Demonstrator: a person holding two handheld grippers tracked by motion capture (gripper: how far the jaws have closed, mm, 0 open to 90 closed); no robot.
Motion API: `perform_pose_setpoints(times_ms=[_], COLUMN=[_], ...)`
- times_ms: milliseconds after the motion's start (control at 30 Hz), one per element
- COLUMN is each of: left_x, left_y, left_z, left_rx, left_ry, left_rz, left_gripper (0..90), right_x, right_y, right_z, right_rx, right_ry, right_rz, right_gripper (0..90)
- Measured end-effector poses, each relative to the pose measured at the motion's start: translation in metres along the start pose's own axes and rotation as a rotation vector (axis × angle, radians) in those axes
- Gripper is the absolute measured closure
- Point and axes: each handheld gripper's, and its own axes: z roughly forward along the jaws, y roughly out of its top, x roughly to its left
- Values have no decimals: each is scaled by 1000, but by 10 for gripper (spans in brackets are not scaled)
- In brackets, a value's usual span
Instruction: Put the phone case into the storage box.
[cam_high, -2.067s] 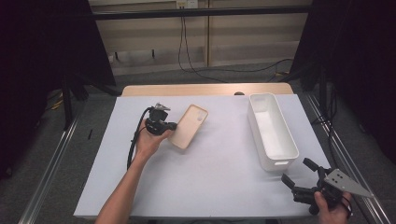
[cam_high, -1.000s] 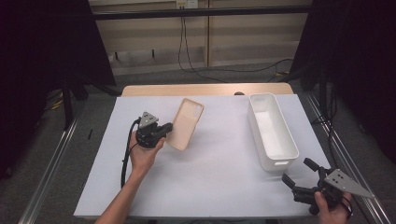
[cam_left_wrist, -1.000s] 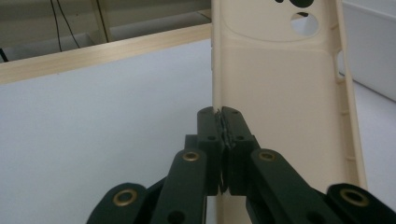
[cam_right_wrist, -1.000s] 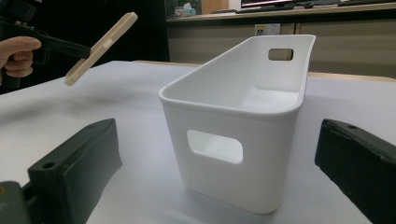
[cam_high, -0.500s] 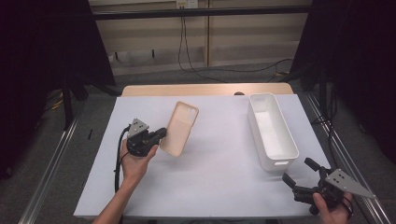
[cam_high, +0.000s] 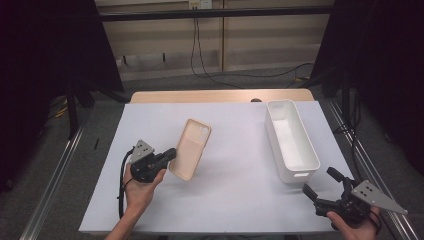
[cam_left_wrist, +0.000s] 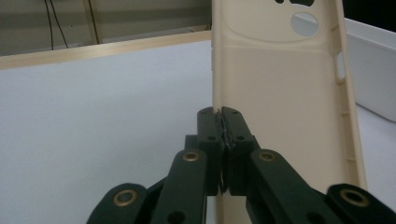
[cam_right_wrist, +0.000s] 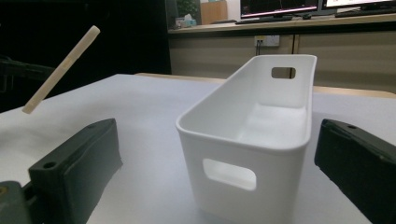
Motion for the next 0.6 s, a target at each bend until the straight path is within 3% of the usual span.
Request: perform_pose_setpoints(times_ms=[367,600], left_x=[-8,-14], left_y=[-1,1], left_z=[-6,-6], left_rx=[-25,-34], left_ry=[-30,-43], left_rz=[1,10], left_gripper=[877,877], right_x=[18,34], right_y=[17,26], right_z=[10,30], right_rx=[-17,-9], right_ry=[81,137], right_rz=[-13,-26], right_gripper=[28,27])
